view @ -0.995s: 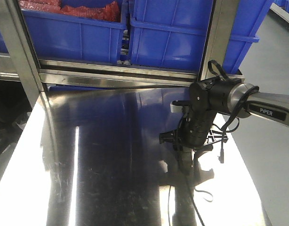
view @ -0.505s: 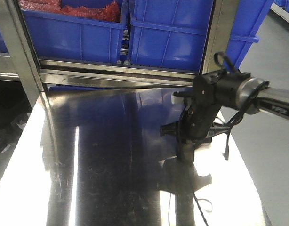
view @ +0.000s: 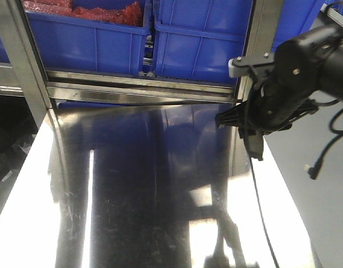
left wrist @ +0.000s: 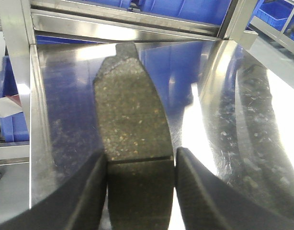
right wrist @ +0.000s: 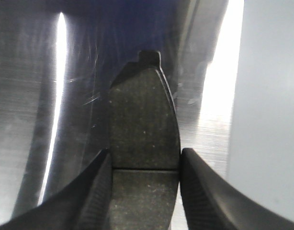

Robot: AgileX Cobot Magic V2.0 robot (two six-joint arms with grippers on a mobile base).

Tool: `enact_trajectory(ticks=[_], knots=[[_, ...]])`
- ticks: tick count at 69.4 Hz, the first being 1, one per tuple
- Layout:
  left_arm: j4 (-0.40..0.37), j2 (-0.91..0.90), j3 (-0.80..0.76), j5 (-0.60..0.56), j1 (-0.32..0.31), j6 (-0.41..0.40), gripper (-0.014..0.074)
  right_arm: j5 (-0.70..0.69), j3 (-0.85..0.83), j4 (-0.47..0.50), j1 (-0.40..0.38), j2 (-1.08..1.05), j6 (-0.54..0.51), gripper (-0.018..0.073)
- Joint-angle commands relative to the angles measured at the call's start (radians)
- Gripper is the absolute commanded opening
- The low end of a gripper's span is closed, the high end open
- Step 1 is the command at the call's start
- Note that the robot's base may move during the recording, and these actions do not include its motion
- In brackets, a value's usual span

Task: Move and align brake pads A on conveyor
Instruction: 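Close the right gripper on the pad, then lift the pad in the right gripper clear of the table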

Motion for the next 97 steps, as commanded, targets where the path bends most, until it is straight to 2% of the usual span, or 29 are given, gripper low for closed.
enact_trajectory(ticks=[1, 13, 35, 51, 70, 97], knots=[[0.004, 0.012, -0.024, -0.098, -0.003, -0.003, -0.0008, -0.01, -0.025, -0.033, -0.006, -0.107, -0.039, -0.0002], [0.004, 0.012, -0.024, -0.098, -0.003, -0.003, -0.0008, 0.001, -0.008, -0.046, -0.006, -0.2, -0.051, -0.0002], [0.004, 0.012, -0.024, -0.098, -0.003, -0.003, -0.0008, -0.188, 0.368, -0.053, -0.018, -0.487, -0.022, -0.0002], [0.004, 0.012, -0.024, -0.098, -0.003, -0.003, -0.0008, -0.208, 0.528, -0.069, -0.018, -0.7, -0.019, -0.0002], [0.004, 0.012, -0.024, -0.098, -0.003, -0.003, -0.0008, -0.314, 0.742, -0.072, -0.018, -0.972, -0.009, -0.0002], [0.004, 0.012, -0.024, -0.098, -0.003, -0.003, -0.0008, -0.329, 0.873, -0.076, -0.018, -1.246, -0.004, -0.0002]])
